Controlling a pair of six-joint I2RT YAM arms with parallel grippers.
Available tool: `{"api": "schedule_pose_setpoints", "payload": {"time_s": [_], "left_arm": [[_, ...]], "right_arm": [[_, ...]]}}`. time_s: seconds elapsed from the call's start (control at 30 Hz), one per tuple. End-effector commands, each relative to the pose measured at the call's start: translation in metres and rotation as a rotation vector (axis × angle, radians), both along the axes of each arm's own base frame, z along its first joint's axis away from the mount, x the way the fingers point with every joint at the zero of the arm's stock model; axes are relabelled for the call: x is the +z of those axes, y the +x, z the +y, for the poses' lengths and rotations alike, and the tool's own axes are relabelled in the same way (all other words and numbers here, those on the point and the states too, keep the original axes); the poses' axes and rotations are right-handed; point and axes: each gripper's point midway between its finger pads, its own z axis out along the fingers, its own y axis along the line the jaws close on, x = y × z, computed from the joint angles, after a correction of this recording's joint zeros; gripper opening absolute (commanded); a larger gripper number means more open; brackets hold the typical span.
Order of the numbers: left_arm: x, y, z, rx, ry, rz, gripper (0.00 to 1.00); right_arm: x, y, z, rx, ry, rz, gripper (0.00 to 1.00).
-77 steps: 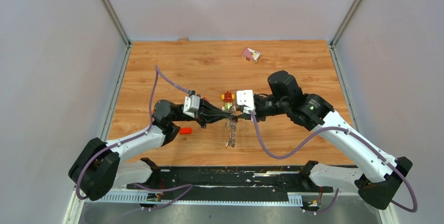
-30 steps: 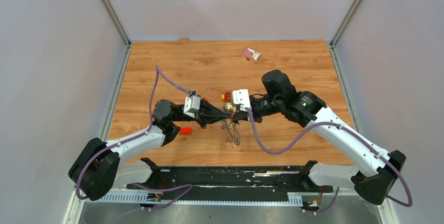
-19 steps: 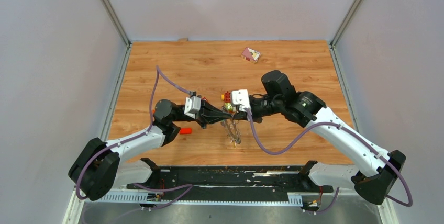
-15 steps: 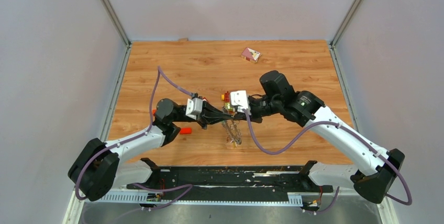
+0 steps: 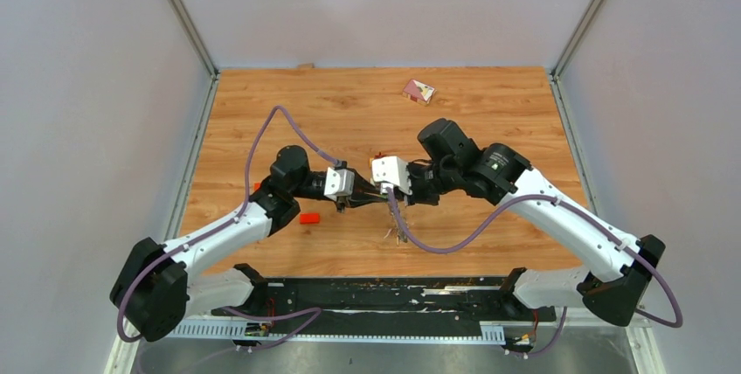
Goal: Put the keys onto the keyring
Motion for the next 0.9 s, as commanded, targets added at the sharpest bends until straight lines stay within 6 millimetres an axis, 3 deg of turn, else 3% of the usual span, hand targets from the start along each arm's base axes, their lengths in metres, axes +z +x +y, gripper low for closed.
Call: {"api": "schedule_pose_setpoints", "payload": {"time_s": [0.0, 0.47, 0.87], "left_arm": [[0.008, 0.003, 0.003, 0.002, 0.013, -0.099, 0.26], [0.006, 0.004, 0.001, -0.007, -0.051, -0.221, 0.39], [0.007, 0.011, -0.001, 0.062, -0.18, -0.15, 0.48]], "right_arm": [[0.016, 0.005, 0.001, -0.003, -0.025, -0.068, 0.0], [0.002, 0.012, 0.003, -0.025, -0.176, -0.042, 0.0], [0.003, 0.013, 0.007, -0.022, -0.235, -0.027, 0.0]]}}
